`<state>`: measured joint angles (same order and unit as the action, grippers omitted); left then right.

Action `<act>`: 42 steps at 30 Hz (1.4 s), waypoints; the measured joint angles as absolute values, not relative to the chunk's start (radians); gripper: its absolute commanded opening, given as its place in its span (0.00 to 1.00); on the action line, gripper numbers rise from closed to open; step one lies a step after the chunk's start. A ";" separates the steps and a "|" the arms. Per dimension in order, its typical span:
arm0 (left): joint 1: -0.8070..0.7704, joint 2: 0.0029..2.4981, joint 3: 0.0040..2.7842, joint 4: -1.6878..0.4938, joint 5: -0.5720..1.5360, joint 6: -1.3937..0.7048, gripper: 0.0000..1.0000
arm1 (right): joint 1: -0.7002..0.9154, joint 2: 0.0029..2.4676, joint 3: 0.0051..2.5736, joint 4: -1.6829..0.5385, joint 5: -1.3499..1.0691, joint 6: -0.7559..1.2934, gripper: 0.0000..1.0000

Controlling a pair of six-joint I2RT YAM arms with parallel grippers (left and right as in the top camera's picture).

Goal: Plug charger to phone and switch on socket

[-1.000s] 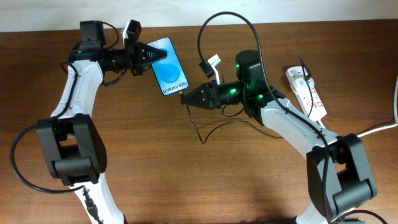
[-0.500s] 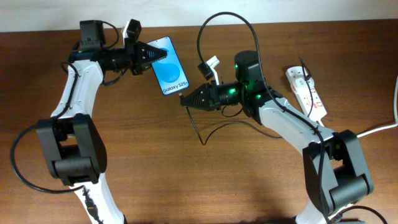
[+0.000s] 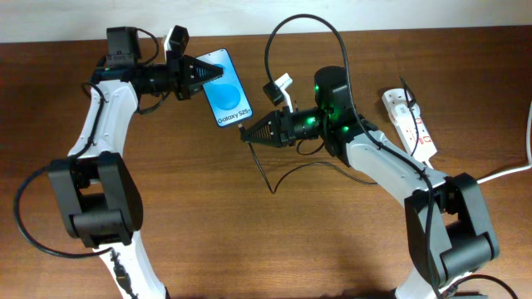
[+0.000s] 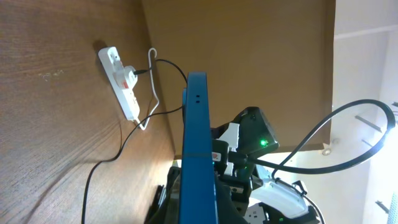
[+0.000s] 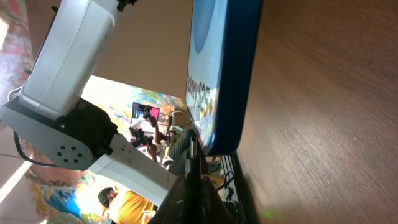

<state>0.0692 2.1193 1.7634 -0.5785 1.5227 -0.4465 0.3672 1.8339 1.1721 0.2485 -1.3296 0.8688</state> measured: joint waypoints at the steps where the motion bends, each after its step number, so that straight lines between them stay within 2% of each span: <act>1: 0.069 2.119 1.763 -0.579 1.523 -0.451 0.00 | 0.367 1.834 1.172 0.249 -1.328 0.870 0.04; 42: 0.052 2.119 1.763 -0.537 1.519 -0.472 0.00 | 0.360 1.834 1.172 0.247 -1.310 0.883 0.04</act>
